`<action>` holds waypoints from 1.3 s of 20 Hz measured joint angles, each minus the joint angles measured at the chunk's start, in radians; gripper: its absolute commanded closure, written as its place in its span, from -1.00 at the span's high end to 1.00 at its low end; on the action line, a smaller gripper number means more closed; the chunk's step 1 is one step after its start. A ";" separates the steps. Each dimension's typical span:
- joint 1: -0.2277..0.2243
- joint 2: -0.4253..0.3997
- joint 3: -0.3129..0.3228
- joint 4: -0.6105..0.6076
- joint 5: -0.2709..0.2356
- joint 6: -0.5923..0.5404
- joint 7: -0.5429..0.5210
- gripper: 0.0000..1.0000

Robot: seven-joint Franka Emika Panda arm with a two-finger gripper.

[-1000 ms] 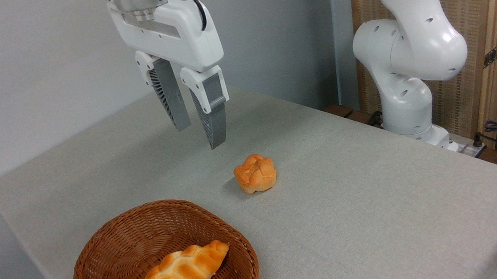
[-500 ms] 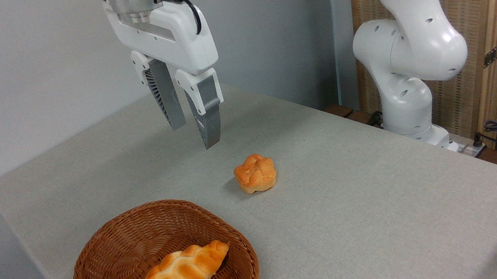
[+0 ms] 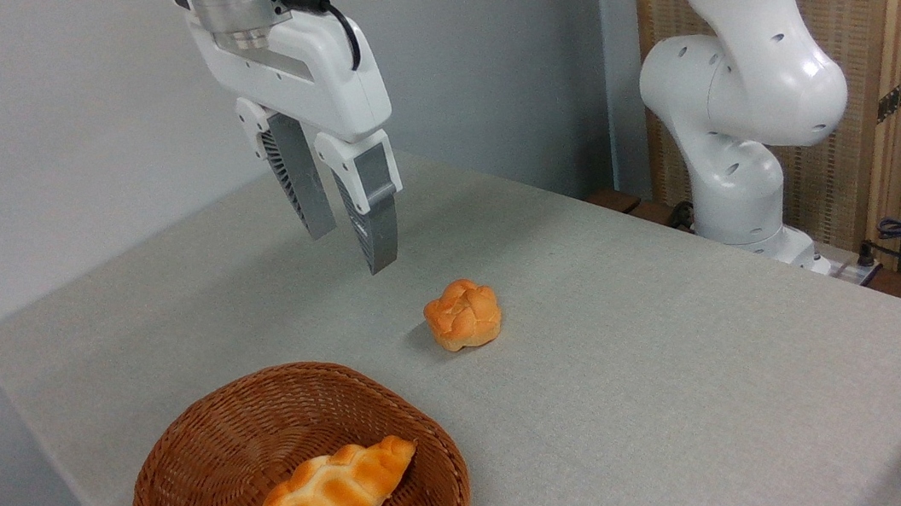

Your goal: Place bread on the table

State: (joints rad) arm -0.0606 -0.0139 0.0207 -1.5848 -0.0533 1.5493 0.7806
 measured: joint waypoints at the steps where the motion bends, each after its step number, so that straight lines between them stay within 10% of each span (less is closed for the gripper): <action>1: -0.001 0.001 -0.001 0.000 0.000 0.002 0.000 1.00; 26: -0.008 0.012 -0.019 -0.023 -0.019 0.074 -0.074 1.00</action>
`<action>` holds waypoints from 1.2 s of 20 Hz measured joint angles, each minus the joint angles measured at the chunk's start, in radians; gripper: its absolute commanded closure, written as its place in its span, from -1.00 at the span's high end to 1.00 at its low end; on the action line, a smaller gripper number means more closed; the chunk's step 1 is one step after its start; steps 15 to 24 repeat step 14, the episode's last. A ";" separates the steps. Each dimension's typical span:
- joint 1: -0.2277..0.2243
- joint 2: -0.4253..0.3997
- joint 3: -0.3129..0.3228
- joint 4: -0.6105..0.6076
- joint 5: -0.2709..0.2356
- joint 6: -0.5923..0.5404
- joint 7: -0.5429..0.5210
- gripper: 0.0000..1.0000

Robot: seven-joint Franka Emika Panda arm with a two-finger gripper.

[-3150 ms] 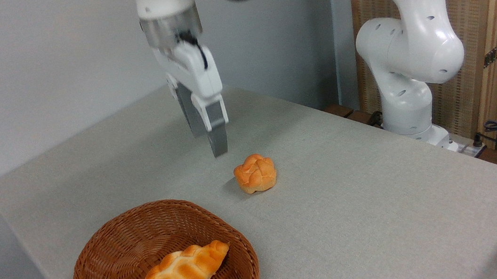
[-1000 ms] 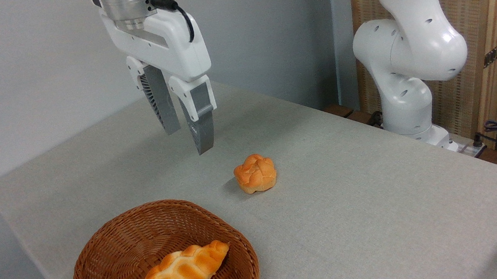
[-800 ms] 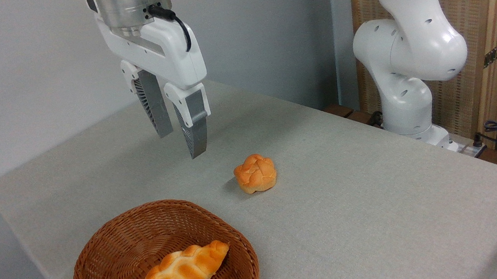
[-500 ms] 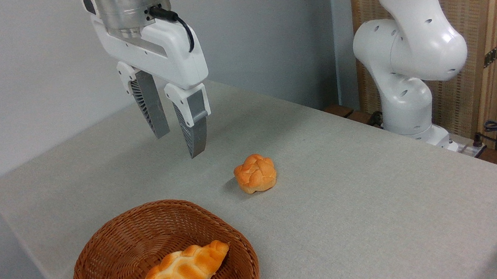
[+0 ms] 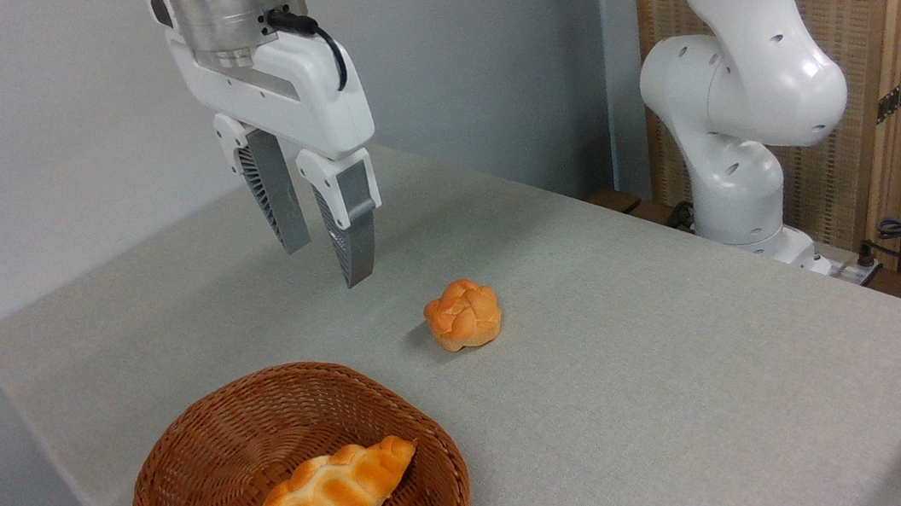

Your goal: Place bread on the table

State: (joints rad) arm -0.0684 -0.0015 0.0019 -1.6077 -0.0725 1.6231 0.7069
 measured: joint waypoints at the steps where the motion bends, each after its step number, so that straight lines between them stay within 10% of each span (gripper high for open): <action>1: 0.000 0.000 -0.004 0.000 0.002 0.000 0.000 1.00; 24: 0.001 0.000 -0.007 0.000 0.005 0.000 0.034 1.00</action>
